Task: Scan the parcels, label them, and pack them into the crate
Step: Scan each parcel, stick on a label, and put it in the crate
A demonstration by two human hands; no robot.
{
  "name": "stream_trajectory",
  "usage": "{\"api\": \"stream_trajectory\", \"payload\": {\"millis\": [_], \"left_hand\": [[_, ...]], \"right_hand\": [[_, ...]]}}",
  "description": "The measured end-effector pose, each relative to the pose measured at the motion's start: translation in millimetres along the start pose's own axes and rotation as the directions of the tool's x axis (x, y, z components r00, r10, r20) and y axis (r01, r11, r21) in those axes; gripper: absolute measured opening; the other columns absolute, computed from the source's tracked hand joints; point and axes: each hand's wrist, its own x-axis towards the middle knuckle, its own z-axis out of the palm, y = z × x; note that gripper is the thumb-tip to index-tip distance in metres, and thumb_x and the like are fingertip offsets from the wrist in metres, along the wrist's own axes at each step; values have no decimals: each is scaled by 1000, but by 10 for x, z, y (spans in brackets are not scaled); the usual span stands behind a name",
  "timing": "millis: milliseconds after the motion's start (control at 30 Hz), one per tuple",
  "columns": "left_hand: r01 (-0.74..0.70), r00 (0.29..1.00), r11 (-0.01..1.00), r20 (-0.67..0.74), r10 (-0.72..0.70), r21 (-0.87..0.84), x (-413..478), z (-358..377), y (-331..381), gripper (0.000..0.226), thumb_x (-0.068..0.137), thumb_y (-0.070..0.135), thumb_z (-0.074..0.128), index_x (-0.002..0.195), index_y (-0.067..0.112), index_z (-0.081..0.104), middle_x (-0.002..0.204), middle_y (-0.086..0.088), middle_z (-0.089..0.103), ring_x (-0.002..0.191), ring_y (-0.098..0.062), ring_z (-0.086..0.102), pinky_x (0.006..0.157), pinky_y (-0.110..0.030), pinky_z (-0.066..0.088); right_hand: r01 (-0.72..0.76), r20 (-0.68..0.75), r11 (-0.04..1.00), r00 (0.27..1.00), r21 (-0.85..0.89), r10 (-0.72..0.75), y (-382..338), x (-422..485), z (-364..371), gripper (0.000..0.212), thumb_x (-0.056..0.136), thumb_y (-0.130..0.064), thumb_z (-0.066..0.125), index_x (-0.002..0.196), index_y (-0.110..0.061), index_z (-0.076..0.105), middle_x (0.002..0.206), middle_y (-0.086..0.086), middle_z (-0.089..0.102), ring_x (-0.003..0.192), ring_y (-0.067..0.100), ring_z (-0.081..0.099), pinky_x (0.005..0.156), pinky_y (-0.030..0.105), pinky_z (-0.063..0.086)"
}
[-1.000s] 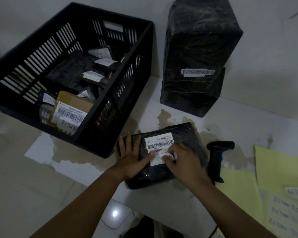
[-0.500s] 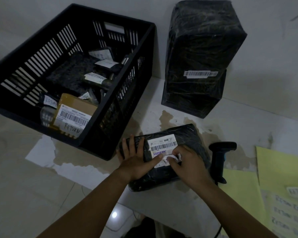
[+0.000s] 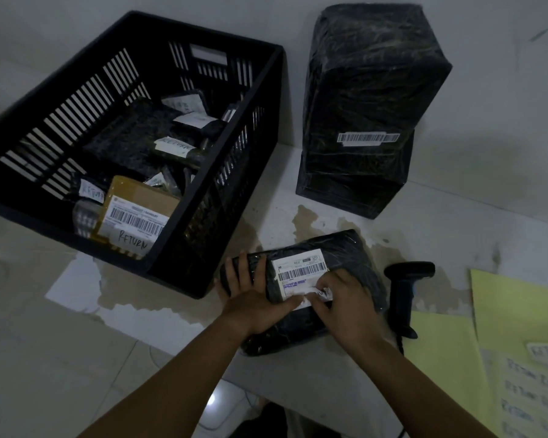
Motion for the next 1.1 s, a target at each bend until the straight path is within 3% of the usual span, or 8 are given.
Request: {"api": "stream_trajectory", "payload": {"millis": [200,333,400,533,633,867,1000,1100], "left_hand": [[-16,1000,999,-2,16,39,45,16,-40,116,80,85,47,157,32,-22,156,-6,-47,137,-33,-51,118,-61,-19],[-27,1000,998,-11,28,50,51,23,-50,117,80,85,46,158,31,-22,156,-7,-46,137,-34,-50,118,-62,-18],[-29,999,999,-21,30,29,35,21,-32,117,78,89,43,158,32,-21,157,-6,-46,138,-33,-50,118,-62,-19],[-5,999,1000,-51,6,31,-8,65,2,127,68,99,39,155,33,-26,156,-5,-47,138,-32,-50,116,-64,-19],[-19,997,999,-69,23,47,-6,99,-4,122,73,94,41,157,32,-23,156,-5,-47,138,-33,-50,117,-67,-14],[-13,994,999,-112,7,-53,-17,120,6,102,84,86,35,159,37,-15,160,3,-40,141,-26,-47,116,-72,-9],[-17,979,1000,-202,15,-6,-50,193,47,115,74,94,36,158,36,-16,161,2,-37,144,-26,-42,115,-73,1],[-20,969,999,-246,28,36,-32,213,43,110,79,91,34,159,33,-14,163,-1,-34,146,-31,-38,116,-72,7]], "right_hand": [[-31,48,993,999,112,26,62,69,-49,22,78,-31,78,91,-21,63,98,-4,56,86,16,62,70,32,53],[-54,-71,999,996,-6,53,84,94,-111,67,71,-39,81,128,-20,51,128,4,49,118,23,48,92,41,47],[-105,-114,990,989,-90,94,120,106,-125,82,74,-50,74,142,-18,41,146,8,39,131,29,35,101,51,38],[-199,18,975,979,-101,202,179,78,-39,99,77,-78,38,156,-21,19,162,10,11,145,28,11,113,58,19],[-241,38,947,966,-211,255,198,34,32,99,76,-85,26,157,-31,8,164,11,-3,149,36,1,116,58,11],[-232,-20,944,972,-236,234,193,25,51,78,88,-70,25,151,-24,37,157,22,26,139,46,31,104,64,31],[-233,58,949,966,-211,250,243,14,19,94,78,-84,24,157,-34,10,164,11,0,148,35,8,113,59,20],[-217,63,948,969,-232,237,235,24,5,96,79,-85,31,157,-34,5,164,11,-4,148,35,6,113,58,20]]}}
